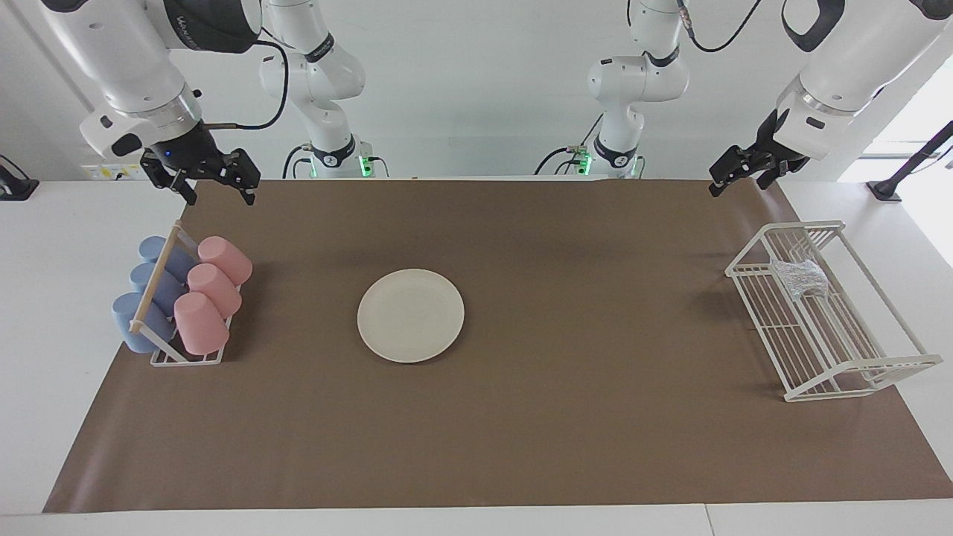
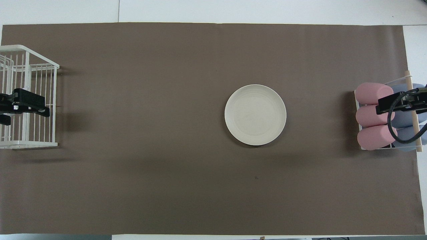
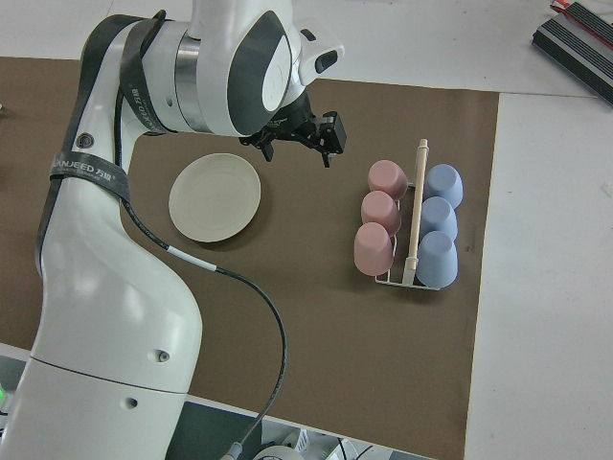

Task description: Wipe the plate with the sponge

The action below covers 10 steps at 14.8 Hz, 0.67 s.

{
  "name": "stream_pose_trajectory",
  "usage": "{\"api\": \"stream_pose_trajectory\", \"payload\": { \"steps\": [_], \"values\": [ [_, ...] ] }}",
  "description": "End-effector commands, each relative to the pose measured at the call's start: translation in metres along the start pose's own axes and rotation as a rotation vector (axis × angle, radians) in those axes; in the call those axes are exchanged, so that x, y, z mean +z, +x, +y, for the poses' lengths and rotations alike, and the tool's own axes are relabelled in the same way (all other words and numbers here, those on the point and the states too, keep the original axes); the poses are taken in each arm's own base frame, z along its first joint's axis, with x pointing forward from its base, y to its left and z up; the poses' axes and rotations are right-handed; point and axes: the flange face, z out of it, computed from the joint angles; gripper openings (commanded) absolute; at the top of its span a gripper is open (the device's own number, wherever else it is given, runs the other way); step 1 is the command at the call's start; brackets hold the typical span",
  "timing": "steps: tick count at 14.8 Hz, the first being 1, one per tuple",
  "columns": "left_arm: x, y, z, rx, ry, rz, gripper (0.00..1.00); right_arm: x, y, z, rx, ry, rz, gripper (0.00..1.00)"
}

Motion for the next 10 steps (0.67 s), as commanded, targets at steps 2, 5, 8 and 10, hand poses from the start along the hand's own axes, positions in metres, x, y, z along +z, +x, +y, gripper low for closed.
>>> {"api": "stream_pose_trajectory", "payload": {
  "steps": [2,5,8,10],
  "values": [
    [-0.002,0.001,-0.005,-0.001,-0.002,0.009,1.0,-0.002,-0.006,-0.002,0.015,0.005,-0.002,1.0],
    [-0.004,0.004,-0.006,-0.021,-0.007,0.027,1.0,-0.003,-0.006,-0.002,0.015,0.005,-0.001,1.0],
    [0.001,0.002,-0.007,-0.018,-0.009,0.033,1.0,-0.002,-0.006,-0.003,0.018,0.005,-0.001,1.0],
    [0.008,-0.002,-0.007,-0.019,-0.007,0.021,1.0,-0.002,-0.006,-0.004,0.032,0.005,-0.001,1.0]
  ]
}}
